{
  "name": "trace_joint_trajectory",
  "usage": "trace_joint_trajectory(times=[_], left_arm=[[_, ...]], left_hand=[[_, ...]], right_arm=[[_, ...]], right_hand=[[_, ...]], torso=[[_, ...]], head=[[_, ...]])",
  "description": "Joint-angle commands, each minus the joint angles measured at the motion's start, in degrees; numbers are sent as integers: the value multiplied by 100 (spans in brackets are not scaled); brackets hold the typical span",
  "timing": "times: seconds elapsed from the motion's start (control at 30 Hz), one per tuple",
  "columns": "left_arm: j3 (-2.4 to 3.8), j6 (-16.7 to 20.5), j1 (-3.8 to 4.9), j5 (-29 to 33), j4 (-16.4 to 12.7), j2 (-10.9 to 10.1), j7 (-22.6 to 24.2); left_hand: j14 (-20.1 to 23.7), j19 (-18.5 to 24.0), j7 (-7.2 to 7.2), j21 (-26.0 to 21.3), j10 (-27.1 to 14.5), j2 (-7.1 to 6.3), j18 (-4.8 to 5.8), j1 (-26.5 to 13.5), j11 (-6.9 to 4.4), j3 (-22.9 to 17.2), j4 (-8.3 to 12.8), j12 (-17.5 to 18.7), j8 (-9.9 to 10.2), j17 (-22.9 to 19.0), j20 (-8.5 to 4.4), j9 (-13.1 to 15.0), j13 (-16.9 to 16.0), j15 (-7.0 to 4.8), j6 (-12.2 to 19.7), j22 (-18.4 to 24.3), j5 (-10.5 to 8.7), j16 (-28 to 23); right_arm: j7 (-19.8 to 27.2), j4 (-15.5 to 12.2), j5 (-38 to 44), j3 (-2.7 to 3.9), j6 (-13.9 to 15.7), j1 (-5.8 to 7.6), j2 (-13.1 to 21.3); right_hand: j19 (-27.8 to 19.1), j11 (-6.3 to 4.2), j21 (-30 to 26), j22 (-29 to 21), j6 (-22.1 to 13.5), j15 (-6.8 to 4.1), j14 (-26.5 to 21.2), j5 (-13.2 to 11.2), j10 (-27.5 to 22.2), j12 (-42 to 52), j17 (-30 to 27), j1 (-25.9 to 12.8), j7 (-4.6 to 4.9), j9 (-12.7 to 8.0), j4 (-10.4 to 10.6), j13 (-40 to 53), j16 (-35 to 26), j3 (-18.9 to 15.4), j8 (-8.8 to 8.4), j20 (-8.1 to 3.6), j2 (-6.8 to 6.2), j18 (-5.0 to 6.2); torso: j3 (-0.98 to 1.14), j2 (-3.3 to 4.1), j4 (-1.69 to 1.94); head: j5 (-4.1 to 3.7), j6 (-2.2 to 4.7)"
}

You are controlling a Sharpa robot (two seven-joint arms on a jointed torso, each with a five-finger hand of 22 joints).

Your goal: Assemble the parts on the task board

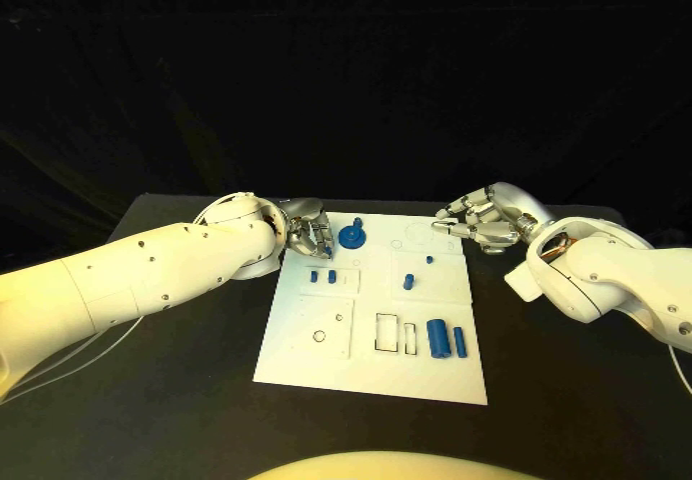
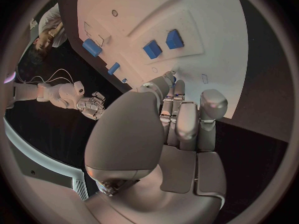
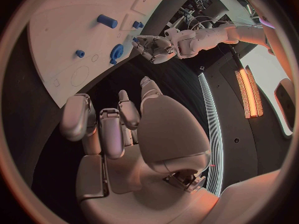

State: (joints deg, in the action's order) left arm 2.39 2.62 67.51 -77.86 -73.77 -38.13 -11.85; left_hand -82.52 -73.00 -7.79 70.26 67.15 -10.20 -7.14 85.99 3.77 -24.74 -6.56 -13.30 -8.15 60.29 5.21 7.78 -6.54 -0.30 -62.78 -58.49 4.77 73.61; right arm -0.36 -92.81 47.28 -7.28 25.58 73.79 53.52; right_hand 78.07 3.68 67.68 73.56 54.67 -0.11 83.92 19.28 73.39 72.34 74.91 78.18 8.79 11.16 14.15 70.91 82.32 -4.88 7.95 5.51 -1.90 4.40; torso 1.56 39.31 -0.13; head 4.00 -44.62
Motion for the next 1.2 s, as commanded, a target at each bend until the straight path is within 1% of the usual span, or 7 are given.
trace_joint_trajectory(times=[0.03,0.33,0.47,0.6,0.73,0.93,1.2], left_arm=[[2,-150,-1,-35,4,27,-19],[-1,-252,-5,-44,49,66,-46],[-3,-276,-17,-50,73,95,-52],[-3,-306,-30,-60,119,138,-76],[-3,-332,-35,-68,159,160,-92],[-3,-384,-37,-74,178,170,-113],[-3,-367,-37,-81,185,174,-115]], left_hand=[[-24,-50,-12,34,41,2,53,-52,18,-21,20,24,24,-5,3,-5,8,-15,-42,0,-20,3],[-18,-49,-13,33,43,2,53,-55,18,-23,21,28,26,-26,3,-6,8,-14,-43,1,-21,-8],[-15,-48,-13,33,46,1,53,-60,19,-24,22,33,29,-40,4,-7,9,-13,-44,1,-22,-15],[-10,-42,-14,27,49,2,50,-63,19,-26,22,38,32,-57,4,-8,9,-12,-45,11,-24,-24],[-8,-41,-14,27,50,2,50,-65,20,-27,22,40,33,-65,4,-8,9,-12,-45,12,-24,-28],[-6,-40,-14,26,51,3,50,-66,20,-27,23,41,34,-71,4,-8,9,-12,-46,13,-25,-32],[0,-41,-13,29,57,5,50,-69,19,-32,26,48,38,-88,4,-9,8,-11,-49,8,-27,-41]], right_arm=[[38,-8,27,1,-22,-3,-7],[39,-11,28,1,-21,-4,-8],[41,-13,28,1,-21,-4,-8],[41,-14,28,1,-22,-4,-8],[40,-16,28,1,-23,-4,-6],[39,-17,28,1,-23,-4,-1],[40,-20,28,1,-22,-4,-1]], right_hand=[[-32,0,-29,-7,-23,-49,318,32,7,10,293,1,-34,6,-18,10,-20,-21,35,3,34,84],[-32,0,-29,-7,-23,-49,318,32,7,10,293,1,-34,6,-18,10,-20,-21,35,3,34,84],[-32,0,-29,-7,-23,-49,318,32,7,10,293,1,-34,6,-18,10,-20,-21,35,3,34,84],[-32,0,-29,-7,-23,-49,318,32,7,10,293,1,-34,6,-18,10,-20,-21,35,3,34,84],[-32,0,-29,-7,-23,-49,318,32,7,10,293,1,-34,6,-18,10,-20,-21,35,3,34,84],[-32,0,-29,-7,-23,-49,318,32,7,10,293,1,-34,6,-18,10,-20,-21,35,3,34,84],[-32,0,-29,-7,-23,-49,318,32,7,10,293,1,-34,6,-18,10,-20,-21,35,3,34,84]], torso=[[2,-6,4],[0,-5,-2],[2,-3,-3],[-1,-3,-1],[3,-2,-6],[-2,-3,2],[-2,-1,1]], head=[[5,-3],[9,4],[12,5],[11,-1],[14,-3],[9,-11],[6,-7]])
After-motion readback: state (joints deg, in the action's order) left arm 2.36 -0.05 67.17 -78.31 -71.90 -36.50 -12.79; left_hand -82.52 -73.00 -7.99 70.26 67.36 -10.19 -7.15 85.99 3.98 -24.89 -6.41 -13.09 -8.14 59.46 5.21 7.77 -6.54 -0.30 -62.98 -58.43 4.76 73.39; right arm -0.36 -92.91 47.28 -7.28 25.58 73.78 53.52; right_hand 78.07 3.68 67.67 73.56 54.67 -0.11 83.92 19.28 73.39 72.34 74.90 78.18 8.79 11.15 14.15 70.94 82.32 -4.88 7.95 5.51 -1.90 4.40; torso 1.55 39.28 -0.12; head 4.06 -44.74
